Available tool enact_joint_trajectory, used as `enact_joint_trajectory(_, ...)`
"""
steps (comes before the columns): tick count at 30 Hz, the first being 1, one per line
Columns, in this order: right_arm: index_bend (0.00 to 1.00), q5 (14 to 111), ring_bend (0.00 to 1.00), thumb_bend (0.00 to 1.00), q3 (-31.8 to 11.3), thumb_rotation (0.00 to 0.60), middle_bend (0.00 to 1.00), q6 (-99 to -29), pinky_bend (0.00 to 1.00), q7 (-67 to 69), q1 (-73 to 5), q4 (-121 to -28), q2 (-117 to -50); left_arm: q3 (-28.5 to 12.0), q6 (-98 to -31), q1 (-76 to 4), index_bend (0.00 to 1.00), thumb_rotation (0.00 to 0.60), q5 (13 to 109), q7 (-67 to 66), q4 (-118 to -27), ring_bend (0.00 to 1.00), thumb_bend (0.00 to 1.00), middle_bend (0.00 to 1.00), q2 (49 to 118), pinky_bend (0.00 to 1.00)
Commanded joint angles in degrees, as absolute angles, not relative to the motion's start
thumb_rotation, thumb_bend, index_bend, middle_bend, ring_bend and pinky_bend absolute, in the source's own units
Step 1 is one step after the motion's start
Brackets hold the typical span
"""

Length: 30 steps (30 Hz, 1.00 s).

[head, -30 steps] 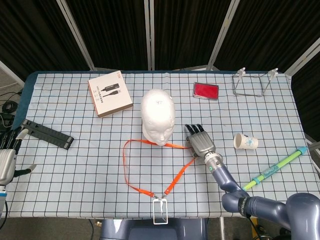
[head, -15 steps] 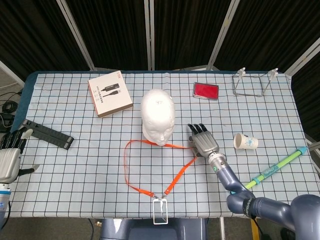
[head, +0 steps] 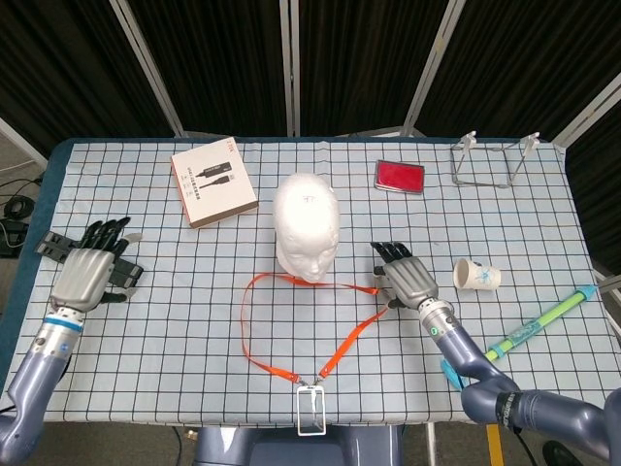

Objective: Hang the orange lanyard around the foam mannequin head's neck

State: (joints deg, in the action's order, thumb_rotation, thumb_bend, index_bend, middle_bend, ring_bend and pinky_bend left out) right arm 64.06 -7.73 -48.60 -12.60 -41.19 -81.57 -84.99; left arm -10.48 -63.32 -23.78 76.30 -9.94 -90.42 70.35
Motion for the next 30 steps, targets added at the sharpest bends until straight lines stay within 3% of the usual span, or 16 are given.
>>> enact_joint_trajectory(1,0.7,64.75,0.0,0.46,-7.81,0.6,0.04,-48.36,0.0,-11.77,-41.11,-82.26,-84.37,-12.08,-57.65,-28.96,0.26,0.6,76.49,-8.04,-86.98,0.0,0.2,0.0,74.08,0.0)
enact_joint_trajectory(8,0.7,66.13,0.0,0.46,-7.93,0.6,0.04,-47.62,0.0,-9.83,-41.38,-82.59,-83.37,-12.69,-50.37,-36.19,0.34,0.6,75.87,-4.68,-78.12,0.0,0.28,0.0,82.88,0.0)
enact_joint_trajectory(18,0.7,68.75,0.0,0.46,-7.52,0.6,0.04,-46.91,0.0,-6.07,-41.3,-81.59,-82.77,-12.52,-44.85,-42.61,0.38,0.6,73.19,-4.58,-66.92,0.0,0.36,0.0,94.35,0.0)
enact_joint_trajectory(30,0.71,71.28,0.0,0.46,-7.24,0.6,0.04,-46.63,0.0,-2.55,-41.27,-80.53,-82.3,-12.38,-42.72,-45.9,0.4,0.6,72.21,-1.5,-60.71,0.0,0.37,0.0,102.21,0.0)
